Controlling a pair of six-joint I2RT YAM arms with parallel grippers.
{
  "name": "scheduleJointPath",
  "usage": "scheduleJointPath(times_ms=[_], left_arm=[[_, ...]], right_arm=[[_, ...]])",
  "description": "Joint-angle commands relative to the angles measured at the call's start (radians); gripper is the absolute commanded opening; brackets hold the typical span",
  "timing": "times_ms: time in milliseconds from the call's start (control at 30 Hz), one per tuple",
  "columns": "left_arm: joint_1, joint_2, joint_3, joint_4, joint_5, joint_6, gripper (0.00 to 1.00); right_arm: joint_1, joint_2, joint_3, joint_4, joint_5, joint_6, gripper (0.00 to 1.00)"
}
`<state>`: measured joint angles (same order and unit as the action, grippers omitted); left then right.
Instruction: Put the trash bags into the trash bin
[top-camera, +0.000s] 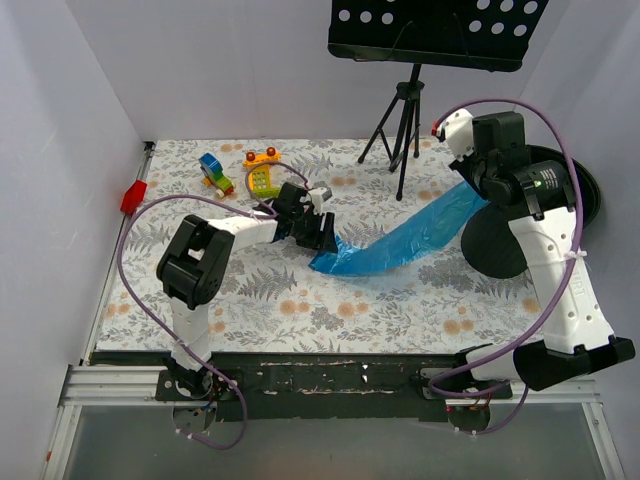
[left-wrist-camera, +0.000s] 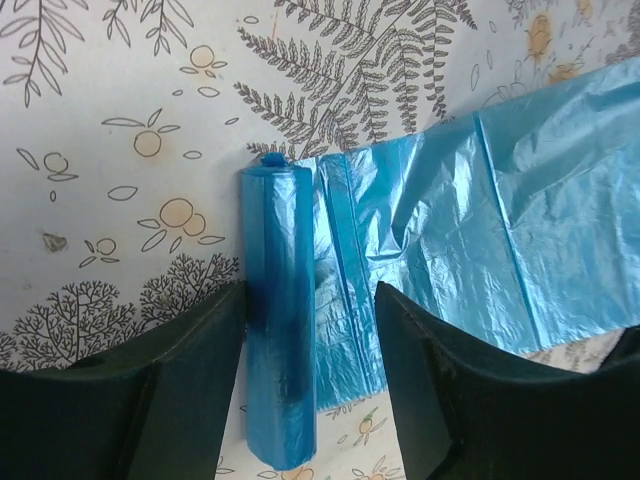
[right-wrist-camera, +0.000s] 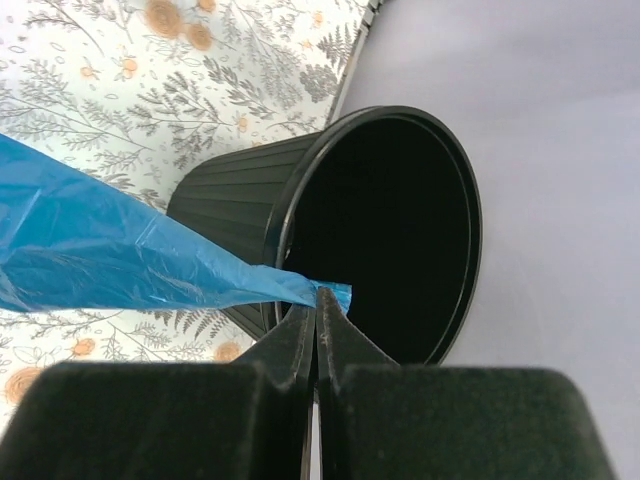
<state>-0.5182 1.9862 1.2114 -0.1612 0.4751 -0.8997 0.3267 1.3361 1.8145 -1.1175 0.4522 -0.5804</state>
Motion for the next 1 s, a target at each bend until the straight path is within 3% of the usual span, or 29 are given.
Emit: scheduleJointPath(times_ms=[0, 100, 200, 333, 433, 600, 667, 767, 967], left_arm=[[-0.025, 0.163, -0.066, -0.233, -0.38, 0.154, 0.56], [-0.039, 0.168, -0.088, -0.229, -0.443, 0.208, 0.55], [-0.057, 0.16, -0.111, -0.212, -0.532, 0.267, 0.55], [-0.068, 0.146, -0.142, -0.195, -0.567, 0.346, 0.4], [-0.097, 0.146, -0.145, -0.196, -0.589, 0.404, 0.35], [-0.106, 0.187, -0.138, -0.231, -0.517, 0.465, 0.16], [-0.102, 0.221, -0.096, -0.305, -0.483, 0.464, 0.02], [-0.074, 0.203, -0.069, -0.366, -0.388, 0.447, 0.0], [0.029, -0.018, 0.029, -0.428, -0.209, 0.36, 0.0]], right_arm=[[-0.003, -0.055, -0.053, 0.146, 0.101, -0.002, 0.01], [-0.003, -0.071, -0.098, 0.183, 0.102, 0.002, 0.39], [-0.003, -0.095, -0.136, 0.214, 0.077, 0.005, 0.52], [-0.003, -0.132, -0.196, 0.252, 0.016, 0.014, 0.57], [-0.003, -0.161, -0.242, 0.278, -0.044, 0.033, 0.58], [-0.003, -0.16, -0.259, 0.278, -0.144, 0.073, 0.59], [-0.003, -0.157, -0.261, 0.278, -0.197, 0.086, 0.59], [-0.003, -0.16, -0.276, 0.274, -0.294, 0.099, 0.59], [-0.002, -0.229, -0.435, 0.36, -0.576, 0.057, 0.6]])
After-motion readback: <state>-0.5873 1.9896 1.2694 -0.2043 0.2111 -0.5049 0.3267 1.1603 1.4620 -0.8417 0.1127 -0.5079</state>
